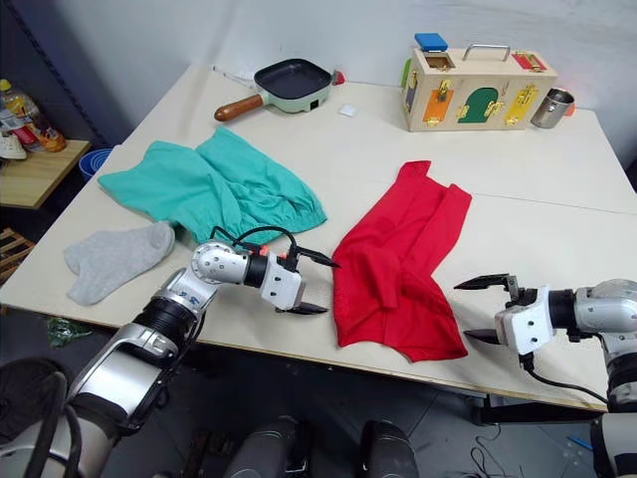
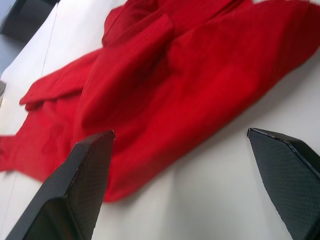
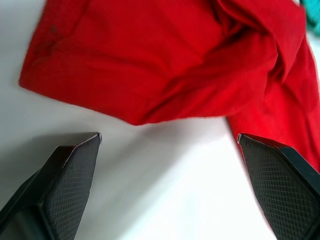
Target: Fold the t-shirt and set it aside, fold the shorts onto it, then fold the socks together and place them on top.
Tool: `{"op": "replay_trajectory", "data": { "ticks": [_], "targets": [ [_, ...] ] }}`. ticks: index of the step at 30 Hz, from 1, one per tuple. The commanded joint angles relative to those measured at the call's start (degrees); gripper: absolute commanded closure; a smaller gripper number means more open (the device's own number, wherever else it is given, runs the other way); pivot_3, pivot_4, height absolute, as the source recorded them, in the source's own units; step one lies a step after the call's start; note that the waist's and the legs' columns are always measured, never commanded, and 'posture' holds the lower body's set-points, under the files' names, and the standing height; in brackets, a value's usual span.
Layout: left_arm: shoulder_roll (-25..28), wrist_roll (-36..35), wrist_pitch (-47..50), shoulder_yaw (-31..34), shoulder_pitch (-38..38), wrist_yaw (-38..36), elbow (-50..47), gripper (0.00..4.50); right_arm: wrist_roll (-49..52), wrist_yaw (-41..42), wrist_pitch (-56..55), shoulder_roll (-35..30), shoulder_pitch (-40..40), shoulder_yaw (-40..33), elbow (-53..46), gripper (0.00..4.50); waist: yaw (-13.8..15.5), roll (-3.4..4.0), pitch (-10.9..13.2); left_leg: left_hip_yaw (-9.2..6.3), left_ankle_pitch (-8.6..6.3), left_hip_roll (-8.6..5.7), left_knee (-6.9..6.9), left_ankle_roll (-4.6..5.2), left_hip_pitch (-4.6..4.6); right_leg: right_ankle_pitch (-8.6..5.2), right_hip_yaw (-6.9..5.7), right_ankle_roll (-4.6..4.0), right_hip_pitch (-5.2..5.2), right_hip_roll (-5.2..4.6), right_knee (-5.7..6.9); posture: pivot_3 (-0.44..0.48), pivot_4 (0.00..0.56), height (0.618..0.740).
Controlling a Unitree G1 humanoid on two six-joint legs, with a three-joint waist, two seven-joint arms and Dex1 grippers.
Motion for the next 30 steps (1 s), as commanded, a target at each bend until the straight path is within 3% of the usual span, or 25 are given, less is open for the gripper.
{"op": "replay_trajectory", "data": {
  "ticks": [1,8,12,15,23,28,30],
  "targets": [
    [-2.1,-1.0,-1.6,-1.8,-0.1,-2.8,1.2,0.03,0.1,-2.5,-2.2,-0.1,3.1,3.2,-2.2,0.02,-0.1,0.0,0.0,-0.02,-0.02,0.0,0.0,-0.03,0.02,0.0,0.0,0.0,0.02,0.0,0.0,0.0,0.15,0.74],
    [-6.6,-1.6,-0.4,-2.9,-0.1,-5.8,2.8,0.03,2.8,-7.1,-1.7,0.4,9.1,8.9,-10.7,0.02,-0.3,-0.03,0.0,-0.08,-0.03,0.02,0.0,-0.04,0.04,-0.01,-0.04,-0.02,0.06,0.0,-0.05,0.0,0.15,0.74],
    [-8.4,-1.9,0.6,-3.2,0.2,-7.1,4.3,0.0,1.6,-9.3,1.2,2.1,9.1,10.4,-13.2,0.88,-0.4,-0.08,-0.1,-0.11,-0.03,0.04,0.0,-0.04,0.07,-0.01,-0.05,-0.03,0.08,0.0,-0.1,0.0,0.15,0.74],
    [-9.2,-1.7,1.2,-3.0,0.7,-6.7,5.2,0.6,-0.2,-11.0,4.1,3.4,7.5,10.5,-12.9,1.9,-1.0,-0.09,-0.1,-0.11,-0.03,0.04,0.01,-0.04,0.1,-0.02,-0.04,-0.03,0.08,-0.01,-0.12,0.0,0.15,0.74],
    [-8.8,-1.8,3.9,-1.9,2.1,-6.4,5.8,2.96,0.3,-12.9,9.2,2.8,9.1,10.8,-16.9,4.5,-1.4,-0.12,-0.1,-0.16,-0.04,0.04,0.05,-0.05,0.21,-0.01,0.0,-0.05,0.15,-0.1,-0.08,0.0,0.15,0.74],
    [-8.3,-8.5,12.1,1.1,4.9,-9.6,-1.5,4.36,6.6,-11.4,17.1,0.0,13.6,10.2,-26.5,4.5,-1.4,-0.07,-0.1,-0.21,-0.08,0.04,0.03,-0.1,0.15,-0.03,-0.01,-0.1,0.05,-0.12,-0.06,0.0,0.15,0.74],
    [-7.6,-11.4,16.5,1.7,6.6,-11.4,-6.8,4.43,10.7,-9.7,22.2,-1.5,16.1,9.8,-31.5,4.5,-1.3,0.05,0.0,-0.22,-0.09,0.04,0.0,-0.12,0.07,-0.05,-0.02,-0.13,-0.05,-0.11,-0.05,0.0,0.15,0.74]
  ]
}}
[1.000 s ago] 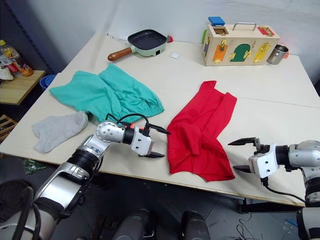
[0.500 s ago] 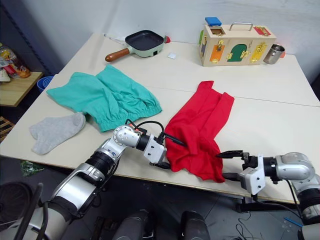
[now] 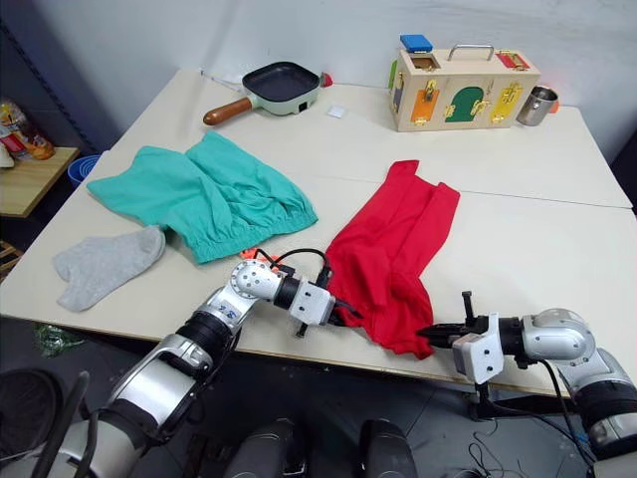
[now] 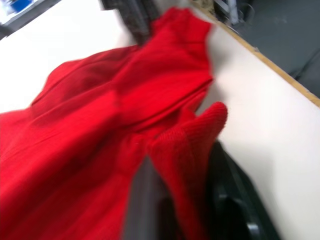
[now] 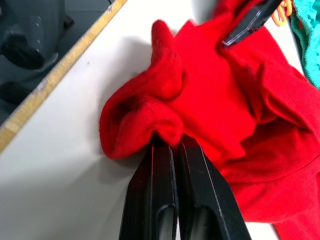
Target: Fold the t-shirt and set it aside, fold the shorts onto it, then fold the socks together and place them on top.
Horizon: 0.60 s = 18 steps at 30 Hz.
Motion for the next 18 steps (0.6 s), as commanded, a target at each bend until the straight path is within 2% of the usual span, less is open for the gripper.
{"op": "replay_trajectory", "data": {
  "ticks": [1,6,9,12,15,18],
  "targets": [
    [1.2,-6.5,8.5,1.6,2.9,-3.7,-10.8,4.43,7.9,3.1,9.1,-3.4,4.1,-1.1,-9.4,4.5,0.1,0.11,0.1,0.0,0.0,0.0,-0.01,0.0,-0.05,-0.01,-0.02,-0.01,-0.04,0.01,0.0,0.0,0.15,0.74],
    [5.6,-14.9,23.6,3.0,8.6,-7.2,-28.5,4.43,16.8,6.7,23.5,-9.0,11.8,-5.5,-21.1,4.5,0.3,0.19,0.1,-0.05,-0.01,0.0,0.06,0.05,-0.18,-0.01,-0.09,-0.01,-0.02,0.02,-0.03,0.0,0.15,0.74],
    [10.3,-18.5,30.6,3.1,12.4,-9.4,-38.4,4.43,21.7,10.8,32.0,-14.9,19.5,-9.1,-27.5,4.5,0.5,0.23,0.1,-0.1,-0.04,0.0,0.05,0.09,-0.16,-0.01,-0.09,-0.01,0.03,0.01,-0.15,0.0,0.15,0.74],
    [14.7,-22.0,39.0,2.8,15.0,-10.6,-46.2,4.43,24.4,13.2,37.4,-18.1,26.2,-13.6,-31.9,4.5,0.7,0.25,0.1,-0.15,-0.09,0.0,-0.05,0.05,-0.12,-0.02,-0.09,-0.02,0.07,0.01,-0.27,0.0,0.15,0.74],
    [16.5,-24.6,45.9,2.7,16.2,-10.1,-50.9,4.43,25.3,15.2,41.4,-19.4,31.3,-18.4,-34.4,4.5,1.1,0.28,0.2,-0.16,-0.17,0.0,-0.06,0.03,-0.11,-0.02,-0.08,-0.02,0.08,0.01,-0.31,0.0,0.15,0.74],
    [16.1,-26.0,48.2,2.7,16.7,-9.8,-51.3,4.43,24.3,17.6,43.4,-19.6,34.4,-21.7,-34.9,4.5,1.6,0.34,0.1,-0.16,-0.26,0.0,-0.06,0.03,-0.11,-0.02,-0.06,-0.01,0.09,0.01,-0.35,0.0,0.15,0.74]
  ]
}}
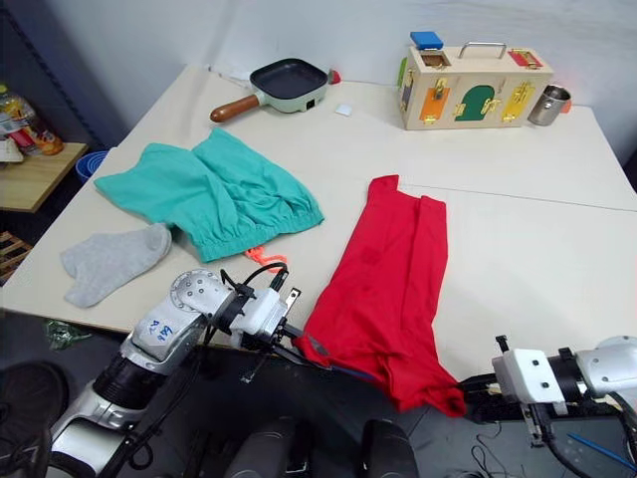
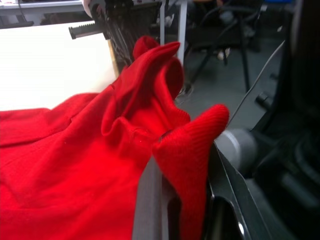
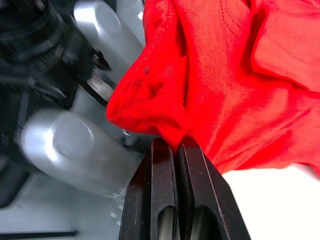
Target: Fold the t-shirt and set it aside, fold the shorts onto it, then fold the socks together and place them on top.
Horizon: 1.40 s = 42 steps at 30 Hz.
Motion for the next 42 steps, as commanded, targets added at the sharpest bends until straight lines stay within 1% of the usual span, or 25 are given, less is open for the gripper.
{"op": "replay_trajectory", "data": {
  "ticks": [1,5,8,9,10,12,13,15,16,18,19,21,23,25,27,31,33,38,42],
  "targets": [
    [0.1,-2.5,2.5,0.9,0.6,-0.2,-1.8,4.43,-1.2,3.4,2.7,-1.3,2.5,-4.6,0.3,4.5,0.1,0.01,0.0,0.0,0.0,0.0,0.0,0.0,-0.01,0.0,0.0,0.0,0.0,0.01,-0.03,0.0,0.15,0.74],
    [1.1,-2.9,4.0,0.7,-0.5,-2.0,-1.7,4.43,-1.0,5.4,5.9,-0.5,3.1,-6.9,-0.9,4.5,0.2,0.02,0.0,0.0,-0.01,0.0,-0.01,-0.01,-0.03,0.0,-0.01,0.0,-0.01,0.02,-0.07,0.0,0.15,0.74],
    [2.1,-5.0,6.6,2.0,-2.2,-3.5,-1.4,4.43,1.9,5.5,11.5,-0.6,3.0,-9.7,-3.4,4.5,0.2,0.04,0.0,0.0,-0.02,0.0,-0.01,-0.02,-0.05,0.0,-0.01,0.0,-0.03,0.03,-0.07,0.0,0.15,0.74],
    [2.7,-6.7,8.7,3.0,-3.3,-4.0,-1.3,4.43,5.2,6.6,14.8,-0.7,2.9,-11.6,-4.5,4.5,0.2,0.04,0.0,0.0,-0.01,0.0,-0.01,-0.02,-0.07,0.0,-0.01,0.0,-0.05,0.03,-0.06,0.0,0.15,0.74],
    [2.9,-8.4,10.8,4.1,-4.6,-4.2,-1.0,4.43,7.9,7.3,17.7,-0.8,2.3,-13.1,-5.3,4.5,0.2,0.05,0.0,0.0,-0.01,0.0,-0.01,-0.02,-0.06,0.0,-0.01,0.0,-0.04,0.03,-0.06,0.0,0.15,0.74],
    [2.6,-11.2,15.0,6.5,-7.8,-2.8,0.9,4.43,10.3,7.5,22.7,-1.4,-0.6,-14.3,-5.7,4.5,0.2,0.05,0.0,-0.02,-0.01,0.0,-0.01,-0.01,-0.1,0.0,-0.01,0.0,-0.06,0.03,-0.08,0.0,0.15,0.74],
    [1.0,-11.7,15.6,8.2,-10.1,-0.5,3.7,4.43,9.9,6.8,23.8,-0.9,-4.0,-13.3,-4.9,4.5,0.2,0.04,0.0,-0.04,-0.01,0.0,0.0,-0.01,-0.1,0.0,-0.01,0.0,-0.05,0.02,-0.08,0.0,0.15,0.74],
    [-3.0,-11.4,15.5,11.5,-14.9,4.9,11.2,4.43,9.8,4.1,26.3,1.8,-12.2,-10.8,-2.7,4.5,0.1,0.04,0.0,-0.04,0.0,0.0,0.04,0.01,-0.12,0.0,-0.01,0.01,-0.07,0.01,-0.09,0.0,0.15,0.74],
    [-5.3,-10.8,14.0,13.3,-17.7,7.1,16.4,4.43,9.6,2.5,28.3,3.5,-16.7,-9.1,-1.2,4.5,0.1,0.03,0.0,-0.06,0.0,0.0,0.06,0.01,-0.09,0.01,-0.01,0.02,-0.03,0.02,-0.09,0.0,0.15,0.74],
    [-9.1,-8.8,10.1,15.9,-23.9,10.2,27.8,4.43,6.0,1.0,29.7,7.5,-26.1,-5.2,4.0,4.5,0.1,-0.04,0.0,-0.05,0.02,0.0,0.08,0.02,-0.18,0.02,-0.04,0.04,-0.12,0.03,-0.08,0.0,0.15,0.74],
    [-10.7,-7.6,7.5,16.9,-26.8,11.6,33.1,4.43,2.4,0.6,26.8,9.9,-30.5,-3.4,7.6,4.5,0.1,-0.07,0.0,-0.06,0.02,0.0,0.1,0.0,-0.18,0.02,-0.1,0.04,-0.11,0.06,-0.03,0.0,0.15,0.74],
    [-12.6,-1.3,-3.0,15.6,-32.1,13.6,44.4,4.43,-4.6,-2.1,22.1,15.0,-40.1,-0.3,17.1,4.5,0.0,-0.14,0.1,-0.01,0.1,-0.02,0.13,0.01,-0.33,0.03,-0.17,0.04,-0.21,0.12,-0.03,0.0,0.15,0.74],
    [-15.6,2.2,-11.4,17.0,-38.8,17.9,58.8,4.43,-11.7,-7.7,18.6,20.7,-50.4,2.5,28.4,4.5,-0.1,-0.14,0.1,0.13,0.3,-0.08,0.18,0.05,-0.67,0.08,-0.18,0.13,-0.49,0.26,0.31,0.0,0.15,0.74],
    [-17.4,4.6,-17.3,18.0,-43.1,20.3,68.4,4.43,-17.6,-12.2,14.9,24.0,-56.6,4.2,37.0,4.5,-0.2,-0.15,0.1,0.19,0.4,-0.2,0.12,0.11,-0.92,0.08,-0.15,0.14,-0.88,0.41,0.52,0.0,0.15,0.74],
    [-18.6,7.1,-21.5,18.2,-45.8,21.9,74.5,4.43,-21.3,-16.1,13.2,26.2,-61.0,4.8,44.2,4.5,-0.1,-0.15,0.1,0.27,0.45,-0.25,-0.02,0.13,-1.15,0.08,-0.16,0.15,-1.2,0.39,0.58,0.0,0.15,0.74],
    [-20.7,10.4,-25.3,19.4,-48.9,24.5,80.9,4.43,-25.7,-21.4,10.0,28.2,-65.8,4.6,53.5,4.5,0.0,-0.15,0.1,0.07,0.44,-0.37,-0.02,0.13,-1.26,0.05,-0.28,0.19,-1.23,0.34,0.68,0.0,0.15,0.74],
    [-21.5,12.0,-26.0,19.6,-49.7,25.3,82.4,4.43,-25.8,-21.4,9.3,28.2,-66.6,3.7,55.6,4.5,0.0,-0.15,0.1,-0.05,0.47,-0.5,0.09,0.25,-1.49,0.05,-0.39,0.21,-1.29,0.23,0.66,0.0,0.15,0.74],
    [-22.4,14.8,-26.8,20.3,-50.9,25.1,83.9,4.43,-23.5,-20.6,10.7,26.2,-65.4,-0.3,55.2,4.5,-0.2,-0.15,0.1,-0.17,0.66,-0.79,0.14,0.54,-1.66,0.19,-0.63,0.53,-1.32,0.01,0.65,0.0,0.15,0.74],
    [-22.8,16.7,-26.6,21.1,-51.4,26.4,84.6,4.43,-23.9,-22.8,11.7,25.1,-64.1,-2.3,55.1,4.5,-0.3,-0.15,0.1,-0.17,0.72,-0.85,0.17,0.61,-1.65,0.27,-0.67,0.67,-1.29,-0.02,0.64,0.0,0.15,0.74]
  ]
}}
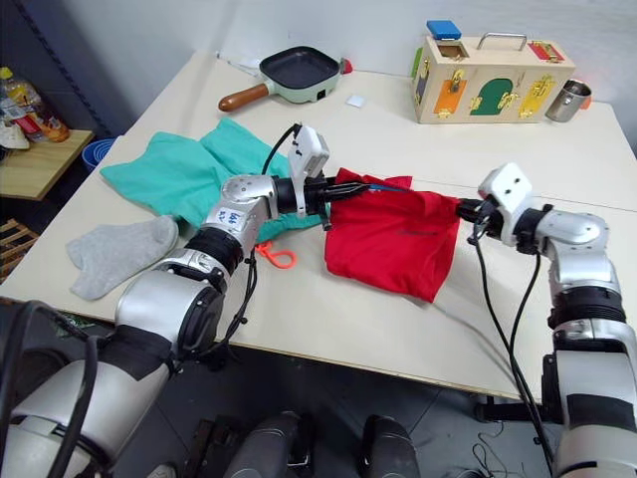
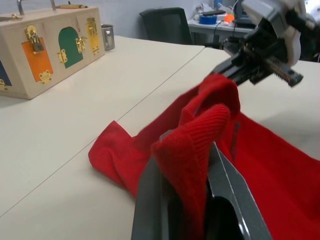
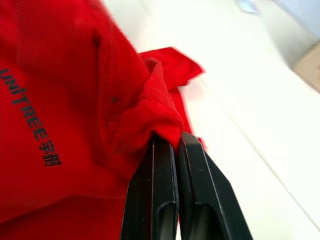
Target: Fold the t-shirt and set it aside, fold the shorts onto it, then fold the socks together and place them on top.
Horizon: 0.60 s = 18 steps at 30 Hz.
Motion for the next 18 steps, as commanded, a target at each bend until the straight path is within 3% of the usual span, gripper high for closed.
{"op": "replay_trajectory", "data": {
  "ticks": [1,12,14,18],
  "targets": [
    [-0.2,1.6,-0.7,1.5,-2.2,2.7,0.2,4.43,0.1,-3.5,1.0,-2.1,0.9,-3.5,0.0,4.5,-0.1,0.0,0.0,0.0,0.0,-0.01,0.0,0.0,0.0,0.01,0.01,0.01,0.0,0.0,0.0,0.0,0.15,0.74],
    [-2.2,3.7,2.3,5.6,-2.6,16.3,2.0,4.43,0.2,-13.8,7.6,4.8,1.1,-4.4,4.2,4.5,-1.1,0.0,0.0,-0.08,0.04,0.0,-0.02,-0.04,0.0,0.01,0.14,0.02,0.0,-0.01,0.03,0.0,0.15,0.74],
    [-2.7,3.4,2.3,6.7,-2.3,16.6,1.9,3.88,0.5,-15.5,9.0,5.7,1.6,-5.0,3.9,4.28,-1.2,0.0,0.0,-0.09,0.04,0.0,-0.03,-0.04,0.0,0.01,0.17,0.01,0.01,-0.01,0.03,0.0,0.15,0.74],
    [-1.2,3.9,-0.8,8.5,-2.2,19.6,1.1,2.72,-0.5,-17.2,7.1,4.5,3.6,-5.8,0.6,3.13,-1.2,0.0,0.0,-0.15,0.05,-0.03,-0.05,-0.05,-0.01,0.01,0.2,0.01,0.01,-0.03,0.02,0.0,0.15,0.74]
  ]
}}
